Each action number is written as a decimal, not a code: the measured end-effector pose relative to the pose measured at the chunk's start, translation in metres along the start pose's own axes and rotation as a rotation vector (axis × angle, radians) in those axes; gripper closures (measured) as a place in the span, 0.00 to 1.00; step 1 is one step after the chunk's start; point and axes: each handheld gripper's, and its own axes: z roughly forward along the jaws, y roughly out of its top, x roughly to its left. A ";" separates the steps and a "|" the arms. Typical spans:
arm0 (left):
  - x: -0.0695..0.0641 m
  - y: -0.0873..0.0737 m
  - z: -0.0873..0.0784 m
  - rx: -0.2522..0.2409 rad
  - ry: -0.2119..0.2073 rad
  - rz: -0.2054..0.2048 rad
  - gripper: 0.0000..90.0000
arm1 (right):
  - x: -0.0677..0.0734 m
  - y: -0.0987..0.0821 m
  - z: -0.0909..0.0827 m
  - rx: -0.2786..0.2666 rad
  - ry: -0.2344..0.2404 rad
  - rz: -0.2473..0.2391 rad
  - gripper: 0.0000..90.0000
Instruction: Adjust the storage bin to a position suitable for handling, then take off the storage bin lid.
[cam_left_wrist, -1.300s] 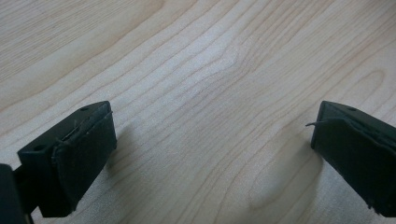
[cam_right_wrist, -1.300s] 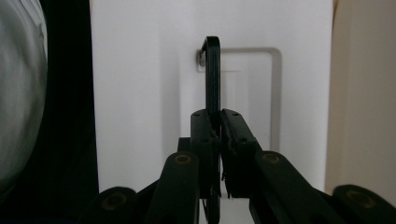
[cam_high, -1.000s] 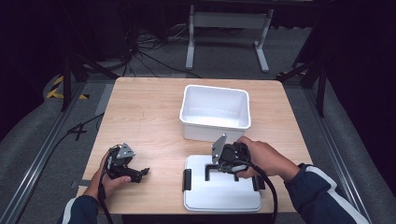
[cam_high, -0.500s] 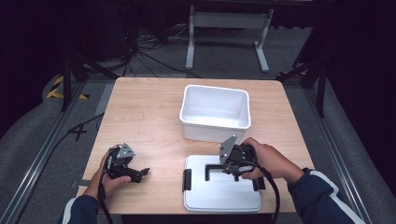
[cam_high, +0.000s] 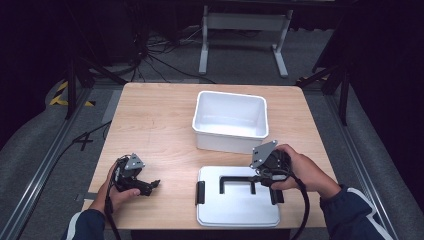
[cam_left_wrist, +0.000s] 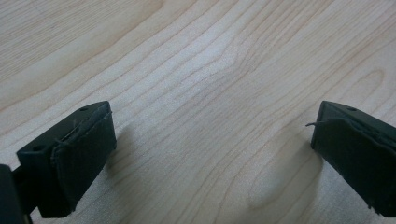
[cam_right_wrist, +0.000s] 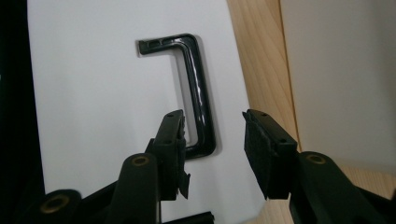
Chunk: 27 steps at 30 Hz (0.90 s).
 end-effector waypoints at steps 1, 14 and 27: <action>0.000 0.000 0.000 0.000 0.000 0.000 0.00 | -0.001 -0.003 -0.001 0.000 -0.009 0.005 0.62; 0.001 0.000 0.000 0.000 -0.003 0.007 0.00 | -0.012 -0.039 -0.018 -0.047 -0.107 0.103 0.54; 0.001 0.000 0.000 -0.001 -0.003 0.007 0.00 | -0.011 -0.064 -0.025 -0.067 -0.155 0.162 0.49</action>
